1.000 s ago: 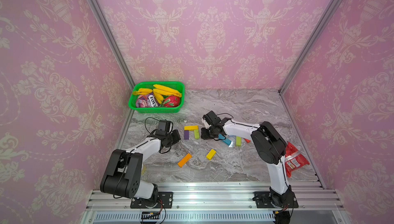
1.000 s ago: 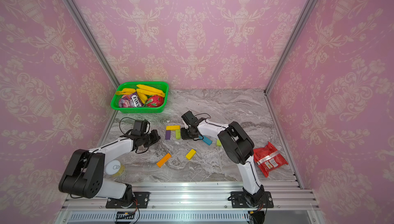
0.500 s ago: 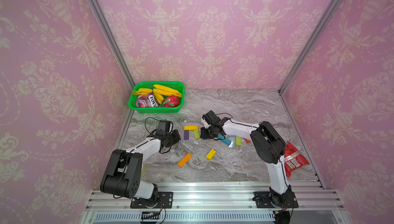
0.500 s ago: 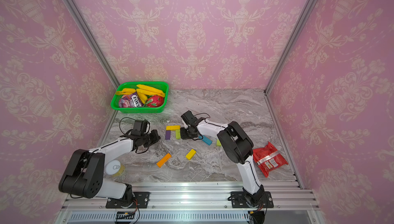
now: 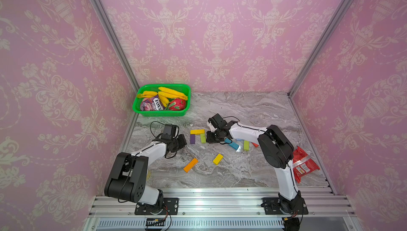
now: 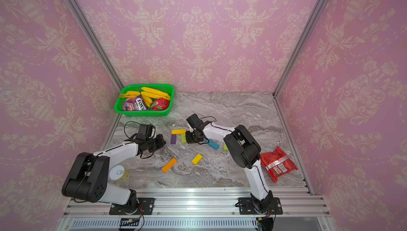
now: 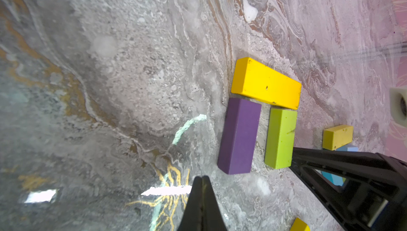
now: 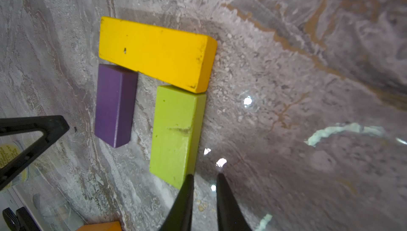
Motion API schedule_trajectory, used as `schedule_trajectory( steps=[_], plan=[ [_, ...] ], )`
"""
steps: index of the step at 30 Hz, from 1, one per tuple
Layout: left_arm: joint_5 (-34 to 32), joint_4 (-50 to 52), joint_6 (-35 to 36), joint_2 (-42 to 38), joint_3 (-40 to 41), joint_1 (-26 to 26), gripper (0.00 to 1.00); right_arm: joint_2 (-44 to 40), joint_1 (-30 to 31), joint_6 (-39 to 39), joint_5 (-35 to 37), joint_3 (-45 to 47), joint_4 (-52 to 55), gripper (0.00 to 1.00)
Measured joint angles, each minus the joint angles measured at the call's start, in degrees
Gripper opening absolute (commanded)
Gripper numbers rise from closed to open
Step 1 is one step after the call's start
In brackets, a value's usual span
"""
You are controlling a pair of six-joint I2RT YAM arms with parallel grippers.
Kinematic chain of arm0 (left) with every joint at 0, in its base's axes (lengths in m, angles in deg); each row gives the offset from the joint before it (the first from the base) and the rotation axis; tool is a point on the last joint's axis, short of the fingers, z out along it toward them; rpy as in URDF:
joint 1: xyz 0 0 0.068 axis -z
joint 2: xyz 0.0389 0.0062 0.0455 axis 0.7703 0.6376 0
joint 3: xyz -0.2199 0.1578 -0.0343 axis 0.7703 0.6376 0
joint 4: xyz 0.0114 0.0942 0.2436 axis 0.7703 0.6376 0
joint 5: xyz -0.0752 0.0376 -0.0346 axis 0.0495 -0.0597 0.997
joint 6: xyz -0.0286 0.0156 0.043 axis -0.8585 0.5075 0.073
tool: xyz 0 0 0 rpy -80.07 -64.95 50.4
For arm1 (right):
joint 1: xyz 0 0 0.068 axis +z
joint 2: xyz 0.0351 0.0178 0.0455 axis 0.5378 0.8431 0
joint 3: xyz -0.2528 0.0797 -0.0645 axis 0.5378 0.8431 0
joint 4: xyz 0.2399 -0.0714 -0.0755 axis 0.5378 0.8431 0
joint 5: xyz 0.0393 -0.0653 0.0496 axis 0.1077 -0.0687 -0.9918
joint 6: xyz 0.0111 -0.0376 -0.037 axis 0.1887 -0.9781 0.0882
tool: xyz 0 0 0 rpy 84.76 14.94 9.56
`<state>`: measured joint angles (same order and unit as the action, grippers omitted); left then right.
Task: Assemble the letter p with building blocks
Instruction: Adjust the building block at the center of the board, then pick up the building block from the center of the board.
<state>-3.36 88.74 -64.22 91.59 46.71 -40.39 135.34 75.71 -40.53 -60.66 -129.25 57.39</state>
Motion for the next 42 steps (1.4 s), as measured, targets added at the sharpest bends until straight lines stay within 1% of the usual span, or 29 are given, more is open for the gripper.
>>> schedule_trajectory(
  steps=[12,16,17,20,23,24,25,28,31,33,35,38,39,42],
  plan=[
    [0.0,0.04,0.11,0.11,-0.02,0.0,0.0,0.5,0.04,-0.02,-0.17,-0.74,0.09,0.23],
    [-0.02,0.37,0.28,0.11,-0.02,0.0,0.0,0.37,0.2,-0.04,0.85,-0.7,0.26,0.23],
    [-0.04,0.57,0.35,0.07,-0.02,0.0,0.0,0.13,0.28,-0.07,1.42,-0.52,0.37,0.25],
    [-0.13,1.27,0.68,-0.48,-0.02,0.0,0.0,-1.75,0.42,-0.35,3.43,1.16,1.36,0.36],
    [-0.24,1.46,0.68,-2.36,-0.02,0.0,0.0,-5.4,0.39,-0.94,5.73,3.76,3.45,0.5],
    [-0.24,1.51,0.68,-3.43,-0.02,0.0,0.02,-7.17,0.39,-1.4,6.49,4.74,4.17,0.56],
    [-0.22,1.49,0.68,-4.42,-0.02,0.0,0.06,-9.03,0.39,-1.88,7.26,5.73,4.98,0.6],
    [0.39,1.46,0.59,-7.1,-0.02,0.0,0.19,-15.02,0.42,-3.45,9.4,8.81,7.45,0.69],
    [1.6,1.44,0.7,-8.44,0.0,0.07,0.28,-19.58,0.42,-5.07,10.62,11.82,9.68,0.71],
    [2.36,1.42,0.52,-9.01,0.13,0.37,0.31,-22.01,0.55,-6.19,11.13,14.29,11.08,0.74],
    [2.8,1.42,0.48,-9.2,0.39,0.59,0.32,-23.8,1.09,-6.95,11.21,16.81,11.98,0.81],
    [3.02,1.42,0.46,-9.2,0.83,0.7,0.32,-26.03,3.08,-9.01,11.21,20.76,12.7,0.86],
    [3.17,1.42,0.48,-9.18,0.9,0.7,0.32,-26.25,4.0,-9.64,11.19,21.51,13.0,0.9],
    [3.91,1.14,0.46,-9.11,0.9,0.7,0.32,-26.29,6.23,-11.72,11.21,22.49,13.14,0.92]
  ],
)
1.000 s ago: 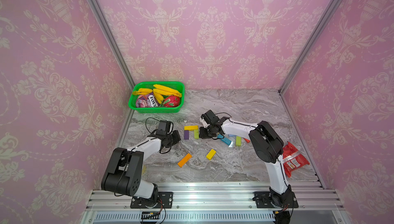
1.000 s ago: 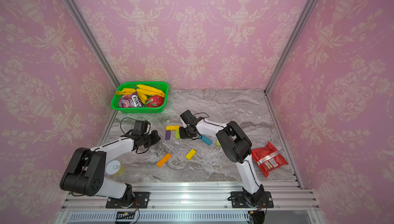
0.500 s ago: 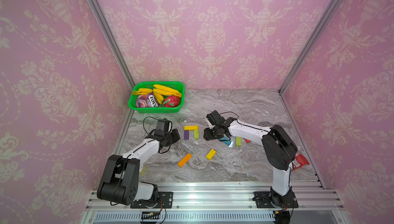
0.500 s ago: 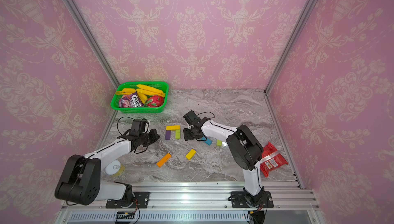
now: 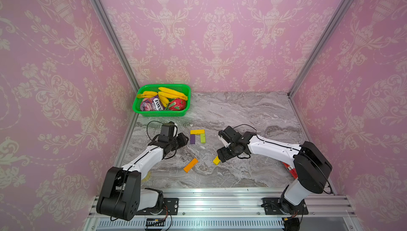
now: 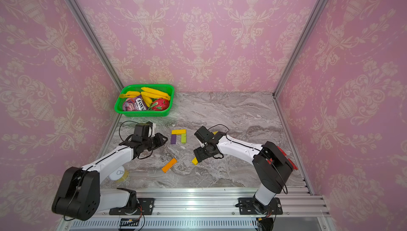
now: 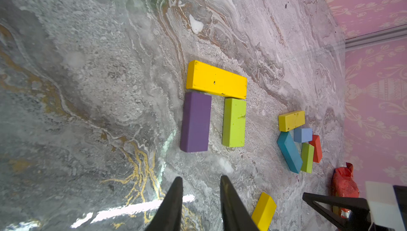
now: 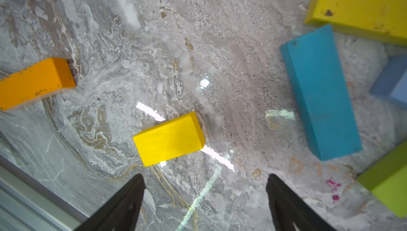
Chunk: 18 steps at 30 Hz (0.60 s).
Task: Assemble the letter p with building blocks
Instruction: Pick up the building block from the center of the board.
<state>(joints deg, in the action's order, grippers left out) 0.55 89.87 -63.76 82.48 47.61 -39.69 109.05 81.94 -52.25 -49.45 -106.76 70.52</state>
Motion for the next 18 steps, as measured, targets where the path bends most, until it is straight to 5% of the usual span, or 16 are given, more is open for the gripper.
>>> schedule_trajectory(
  steps=[18],
  plan=[
    [0.15,0.37,0.04,-1.97,1.14,0.0,0.31,6.54,3.63,-5.33,1.55,-0.55,-2.91,0.89]
  ],
)
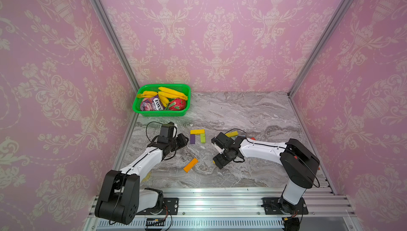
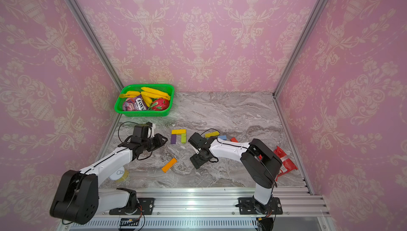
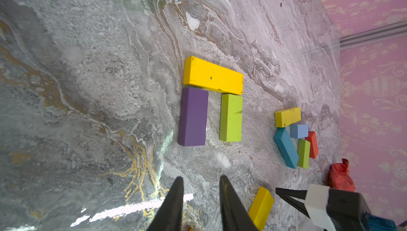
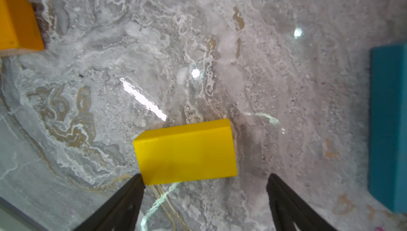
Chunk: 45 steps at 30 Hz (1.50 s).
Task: Assemble the letter p with building blocks
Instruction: Pick up the building block from the center of the board.
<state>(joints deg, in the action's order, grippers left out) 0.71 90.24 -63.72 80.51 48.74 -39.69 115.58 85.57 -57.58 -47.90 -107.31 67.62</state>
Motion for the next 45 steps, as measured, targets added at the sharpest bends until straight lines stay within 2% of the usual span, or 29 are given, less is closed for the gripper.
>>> schedule_trajectory(
  steps=[12,23,36,38,43,45],
  plan=[
    [2.03,-0.07,-0.2,0.85,0.15,0.0,0.29,3.45,1.2,-1.22,-0.04,-4.68,-0.98,0.86],
    [12.52,-7.21,-4.7,6.1,1.97,-2.73,0.28,4.17,1.4,-1.2,0.0,-4.7,-0.68,0.83],
    [13.55,-7.5,-5.25,4.42,2.51,-4.02,0.28,4.39,1.4,-1.2,0.22,-4.63,0.07,0.76],
    [13.55,-7.5,-5.25,4.42,2.51,-4.2,0.28,4.42,1.4,-1.2,0.55,-4.57,0.13,0.73],
    [13.55,-7.41,-5.25,4.39,2.51,-4.26,0.28,4.5,1.4,-1.16,1.42,-4.57,0.42,0.56],
    [13.53,-7.3,-5.22,4.37,2.51,-4.28,0.28,4.5,1.53,-1.03,1.53,-4.57,0.44,0.53]
  ],
)
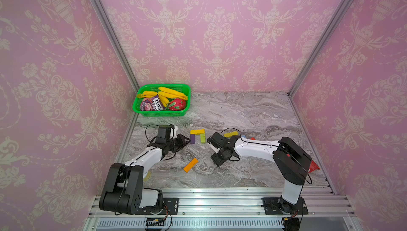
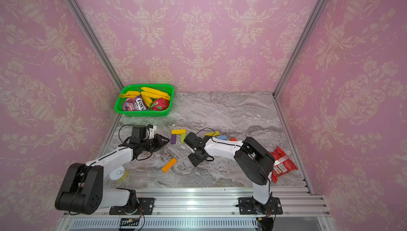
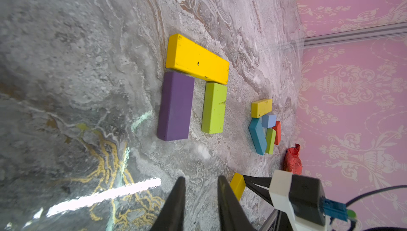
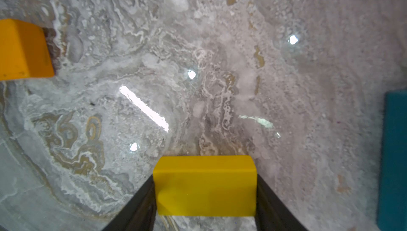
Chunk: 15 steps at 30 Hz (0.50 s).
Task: Assemble the letter p with building blocks
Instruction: Pick up the building block from the center of the board.
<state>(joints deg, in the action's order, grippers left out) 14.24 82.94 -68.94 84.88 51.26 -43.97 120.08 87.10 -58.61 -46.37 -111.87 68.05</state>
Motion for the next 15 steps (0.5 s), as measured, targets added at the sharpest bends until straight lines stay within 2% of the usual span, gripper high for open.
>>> schedule_trajectory(
  steps=[7,15],
  plan=[
    [-0.76,1.31,0.17,-1.27,0.0,0.0,0.28,2.08,0.24,2.27,1.31,-3.23,0.11,0.47],
    [-2.16,2.86,0.68,-2.05,0.0,-0.04,0.28,7.52,0.24,8.83,4.02,-16.2,1.55,0.47]
  ],
)
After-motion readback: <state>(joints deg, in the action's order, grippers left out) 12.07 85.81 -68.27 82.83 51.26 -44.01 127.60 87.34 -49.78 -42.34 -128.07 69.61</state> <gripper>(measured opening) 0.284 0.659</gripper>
